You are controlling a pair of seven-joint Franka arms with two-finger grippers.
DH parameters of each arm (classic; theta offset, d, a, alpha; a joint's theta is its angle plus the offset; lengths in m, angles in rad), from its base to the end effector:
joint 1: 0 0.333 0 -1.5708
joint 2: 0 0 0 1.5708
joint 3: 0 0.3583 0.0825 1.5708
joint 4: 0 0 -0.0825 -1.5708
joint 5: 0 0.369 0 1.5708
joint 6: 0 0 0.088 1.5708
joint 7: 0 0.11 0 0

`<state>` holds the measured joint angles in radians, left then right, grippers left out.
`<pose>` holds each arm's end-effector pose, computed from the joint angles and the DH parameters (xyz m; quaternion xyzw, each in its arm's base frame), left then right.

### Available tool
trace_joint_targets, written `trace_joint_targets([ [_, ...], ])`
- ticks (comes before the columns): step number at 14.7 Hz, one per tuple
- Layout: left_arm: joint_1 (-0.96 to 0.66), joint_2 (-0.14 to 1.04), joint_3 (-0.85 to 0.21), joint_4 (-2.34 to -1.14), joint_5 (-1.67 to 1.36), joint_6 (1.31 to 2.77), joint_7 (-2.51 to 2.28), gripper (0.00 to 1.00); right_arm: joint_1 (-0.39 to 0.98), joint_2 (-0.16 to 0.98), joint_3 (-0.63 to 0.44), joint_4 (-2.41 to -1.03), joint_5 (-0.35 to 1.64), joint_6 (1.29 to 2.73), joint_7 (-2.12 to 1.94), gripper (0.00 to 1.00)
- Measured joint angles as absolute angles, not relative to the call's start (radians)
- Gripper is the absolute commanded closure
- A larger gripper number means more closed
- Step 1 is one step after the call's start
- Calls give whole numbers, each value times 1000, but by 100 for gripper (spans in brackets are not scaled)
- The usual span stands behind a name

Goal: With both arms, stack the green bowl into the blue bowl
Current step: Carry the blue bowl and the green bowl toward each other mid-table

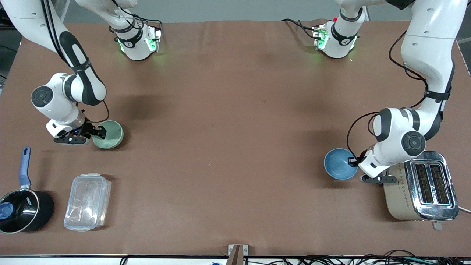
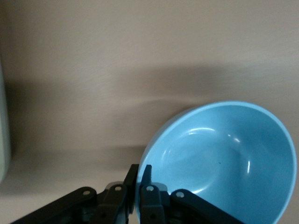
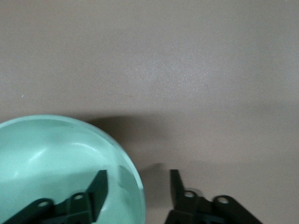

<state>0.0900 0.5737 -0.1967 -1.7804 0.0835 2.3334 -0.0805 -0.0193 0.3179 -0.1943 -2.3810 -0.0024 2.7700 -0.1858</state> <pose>0.6675 -0.0546 0.2815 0.9994 -0.0270 -0.0062 0.0227 0.5073 -0.1101 0.2491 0.9988 -0.0069 0.0316 0.0375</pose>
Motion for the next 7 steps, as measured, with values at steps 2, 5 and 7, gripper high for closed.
trace_joint_targets([
  [2, 87, 540, -281, -1774, 83, 2297, -164, 100, -20, 318, -195, -2380, -2, 2768, -185, 100],
  [5, 63, 520, -435, -1757, 84, 2269, -411, 100, -19, 300, -191, -2369, 0, 2708, -184, 100],
  [7, -26, 527, -471, -1733, 84, 2269, -572, 100, -18, 249, -190, -2343, 0, 2618, -184, 100],
])
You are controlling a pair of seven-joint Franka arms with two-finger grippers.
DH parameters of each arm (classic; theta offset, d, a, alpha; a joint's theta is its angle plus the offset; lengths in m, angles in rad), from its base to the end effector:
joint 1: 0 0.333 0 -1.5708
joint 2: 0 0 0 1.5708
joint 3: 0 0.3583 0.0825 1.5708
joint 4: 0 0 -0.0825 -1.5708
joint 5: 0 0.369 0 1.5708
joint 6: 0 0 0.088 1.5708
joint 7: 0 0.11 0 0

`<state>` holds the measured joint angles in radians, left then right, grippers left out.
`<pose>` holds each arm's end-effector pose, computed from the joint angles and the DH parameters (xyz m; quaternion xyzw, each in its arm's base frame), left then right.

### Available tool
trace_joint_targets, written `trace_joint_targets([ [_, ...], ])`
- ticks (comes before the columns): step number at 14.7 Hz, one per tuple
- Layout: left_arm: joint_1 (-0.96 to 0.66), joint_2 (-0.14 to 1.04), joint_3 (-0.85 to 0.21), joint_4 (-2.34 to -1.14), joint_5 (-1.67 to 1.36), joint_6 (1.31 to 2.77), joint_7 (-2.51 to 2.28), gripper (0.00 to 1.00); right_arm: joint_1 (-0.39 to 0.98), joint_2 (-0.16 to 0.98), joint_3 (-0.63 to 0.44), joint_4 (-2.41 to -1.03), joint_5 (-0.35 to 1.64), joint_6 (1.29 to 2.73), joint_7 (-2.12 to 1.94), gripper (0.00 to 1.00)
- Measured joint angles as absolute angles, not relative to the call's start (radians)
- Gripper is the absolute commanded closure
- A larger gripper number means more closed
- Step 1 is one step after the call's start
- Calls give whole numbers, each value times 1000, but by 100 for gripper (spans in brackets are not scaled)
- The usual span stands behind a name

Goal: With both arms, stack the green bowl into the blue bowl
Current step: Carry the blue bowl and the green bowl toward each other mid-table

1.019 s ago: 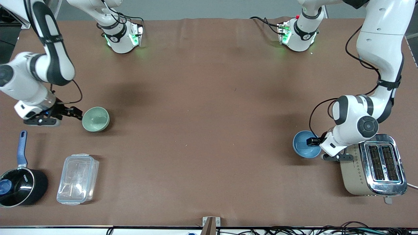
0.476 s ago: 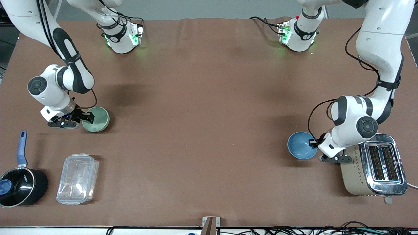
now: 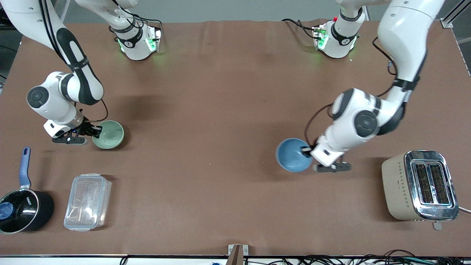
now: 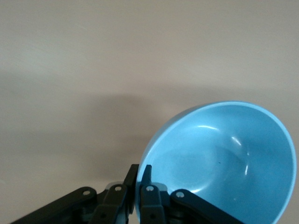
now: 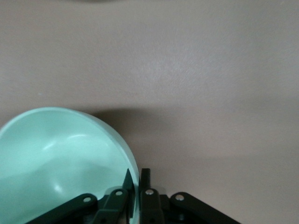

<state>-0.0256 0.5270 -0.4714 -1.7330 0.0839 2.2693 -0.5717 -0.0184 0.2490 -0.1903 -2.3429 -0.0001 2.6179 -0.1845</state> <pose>0.6159 -0.2826 0.3530 0.9952 0.0428 -0.0120 0.0873 0.5112 -0.1076 0.2830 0.9996 -0.0088 0.0104 0.0258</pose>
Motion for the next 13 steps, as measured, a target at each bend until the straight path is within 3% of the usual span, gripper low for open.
trace_joint_targets([
  [6, -317, 666, -466, -1617, 116, 2285, -856, 100, 9, 98, -125, -2066, 4, 2051, -57, 100],
  [8, -361, 734, -465, -1592, 131, 2347, -884, 100, 19, 92, -33, -1979, 30, 1949, 87, 100],
  [10, -383, 789, -458, -1579, 148, 2411, -887, 97, 27, 96, 85, -1948, 48, 1934, 256, 100],
  [11, -400, 807, -440, -1573, 153, 2428, -887, 85, 32, 100, 143, -1944, 57, 1940, 328, 100],
  [13, -434, 820, -395, -1563, 154, 2440, -887, 4, 40, 110, 234, -1944, 88, 1980, 432, 100],
])
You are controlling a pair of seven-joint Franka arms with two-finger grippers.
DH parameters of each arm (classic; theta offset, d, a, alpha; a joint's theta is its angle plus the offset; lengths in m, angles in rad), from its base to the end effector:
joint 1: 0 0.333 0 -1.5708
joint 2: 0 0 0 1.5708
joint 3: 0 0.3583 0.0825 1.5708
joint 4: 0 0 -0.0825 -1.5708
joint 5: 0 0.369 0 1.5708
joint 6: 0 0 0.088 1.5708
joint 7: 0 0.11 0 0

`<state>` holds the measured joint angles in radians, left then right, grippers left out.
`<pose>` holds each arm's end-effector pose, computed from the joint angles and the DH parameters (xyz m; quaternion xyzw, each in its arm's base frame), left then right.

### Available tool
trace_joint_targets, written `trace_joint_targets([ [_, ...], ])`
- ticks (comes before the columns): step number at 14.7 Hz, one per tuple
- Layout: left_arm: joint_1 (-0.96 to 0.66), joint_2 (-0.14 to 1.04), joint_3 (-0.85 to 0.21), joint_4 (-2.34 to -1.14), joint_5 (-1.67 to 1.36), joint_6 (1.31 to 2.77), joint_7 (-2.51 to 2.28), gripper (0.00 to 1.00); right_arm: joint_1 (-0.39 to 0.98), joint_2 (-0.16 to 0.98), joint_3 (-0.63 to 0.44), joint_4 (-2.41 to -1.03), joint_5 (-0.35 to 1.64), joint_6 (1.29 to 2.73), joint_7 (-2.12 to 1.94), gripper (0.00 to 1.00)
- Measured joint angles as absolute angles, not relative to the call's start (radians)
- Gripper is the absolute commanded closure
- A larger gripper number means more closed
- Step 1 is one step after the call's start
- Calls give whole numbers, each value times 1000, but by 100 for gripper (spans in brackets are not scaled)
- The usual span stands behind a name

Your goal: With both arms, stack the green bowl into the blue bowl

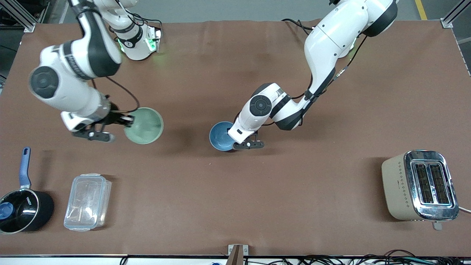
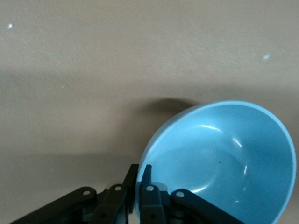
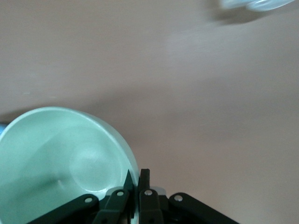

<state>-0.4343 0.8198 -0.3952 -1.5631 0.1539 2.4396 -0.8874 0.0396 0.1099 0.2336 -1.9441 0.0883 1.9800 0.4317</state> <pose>0.5350 -0.4986 0.2345 0.9937 0.0386 -0.0255 0.1025 0.5443 0.1542 0.4675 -0.9931 0.0981 0.0516 0.0370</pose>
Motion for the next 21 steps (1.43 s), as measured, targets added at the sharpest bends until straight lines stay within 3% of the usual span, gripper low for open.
trace_joint_targets([
  [5, -443, 787, -341, -1471, 210, 2392, -883, 0, 69, 180, 376, -1946, 105, 2135, 658, 100],
  [8, -415, 663, -264, -1381, 262, 2149, -820, 0, 128, 259, 405, -1947, 105, 2253, 755, 100],
  [12, -257, 440, -252, -1353, 275, 1921, -656, 0, 220, 368, 409, -1947, 70, 2397, 873, 100],
  [16, -110, 288, -254, -1357, 224, 1762, -396, 0, 285, 454, 409, -1947, -60, 2456, 1030, 100],
  [21, 17, 159, -239, -1382, 122, 1626, -168, 0, 320, 496, 409, -1946, -82, 2497, 1074, 99],
])
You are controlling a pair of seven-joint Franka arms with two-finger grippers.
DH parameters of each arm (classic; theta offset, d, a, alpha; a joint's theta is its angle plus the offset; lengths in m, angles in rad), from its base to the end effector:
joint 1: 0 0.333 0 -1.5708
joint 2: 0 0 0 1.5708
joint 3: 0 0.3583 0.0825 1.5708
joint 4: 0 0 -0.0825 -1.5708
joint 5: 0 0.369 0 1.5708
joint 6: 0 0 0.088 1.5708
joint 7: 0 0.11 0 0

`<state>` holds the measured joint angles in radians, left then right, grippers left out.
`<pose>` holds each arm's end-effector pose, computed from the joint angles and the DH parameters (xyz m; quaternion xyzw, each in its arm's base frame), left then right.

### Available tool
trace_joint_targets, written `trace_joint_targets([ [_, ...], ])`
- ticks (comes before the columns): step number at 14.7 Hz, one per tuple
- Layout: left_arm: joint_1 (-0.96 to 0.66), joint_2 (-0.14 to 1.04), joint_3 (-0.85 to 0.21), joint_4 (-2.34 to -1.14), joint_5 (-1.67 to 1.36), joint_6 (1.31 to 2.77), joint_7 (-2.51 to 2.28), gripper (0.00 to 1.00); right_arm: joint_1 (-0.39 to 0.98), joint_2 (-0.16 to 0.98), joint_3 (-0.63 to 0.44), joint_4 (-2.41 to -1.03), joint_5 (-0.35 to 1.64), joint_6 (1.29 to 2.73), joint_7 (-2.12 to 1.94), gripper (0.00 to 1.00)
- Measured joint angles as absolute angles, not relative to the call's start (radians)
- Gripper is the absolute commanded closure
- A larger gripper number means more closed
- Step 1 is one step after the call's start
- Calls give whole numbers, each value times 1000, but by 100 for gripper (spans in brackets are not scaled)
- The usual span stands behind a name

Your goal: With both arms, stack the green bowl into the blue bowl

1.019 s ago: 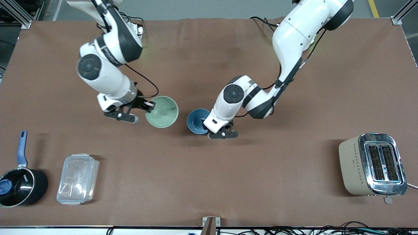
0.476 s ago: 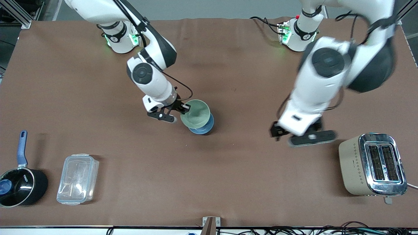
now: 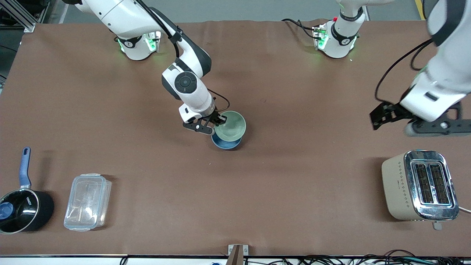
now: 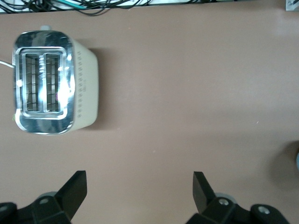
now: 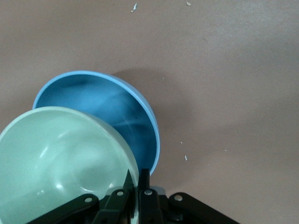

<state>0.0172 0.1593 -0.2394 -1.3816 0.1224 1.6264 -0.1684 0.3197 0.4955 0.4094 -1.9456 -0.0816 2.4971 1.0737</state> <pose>0.5914 -0.1057 0.6678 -0.9978 0.0252 -0.0522 0.0330 0.4911 0.4097 0.2983 -0.9825 0.1662 0.0223 0.0813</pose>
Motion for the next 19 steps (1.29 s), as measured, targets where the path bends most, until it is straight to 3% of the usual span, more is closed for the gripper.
trace_joint_targets([
  [7, 15, -32, -161, -1505, 18, 1481, -118, 0, 303, 502, 397, -1918, -96, 2499, 1074, 99],
  [13, -25, -69, -123, -1551, 2, 1480, -118, 0, 302, 510, 394, -1918, -124, 2498, 1074, 98],
  [14, -24, -69, -121, -1553, 2, 1480, -118, 0, 302, 511, 394, -1918, -128, 2498, 1074, 94],
  [15, -23, -69, -119, -1553, 2, 1480, -118, 0, 302, 512, 393, -1918, -131, 2498, 1075, 74],
  [17, -23, -68, -116, -1554, 0, 1481, -118, 0, 301, 518, 391, -1918, -135, 2497, 1075, 10],
  [18, -24, -65, -116, -1555, -1, 1482, -118, 0, 301, 522, 390, -1918, -136, 2497, 1075, 0],
  [19, -26, -62, -117, -1555, -1, 1485, -118, 0, 300, 526, 390, -1918, -136, 2497, 1076, 0],
])
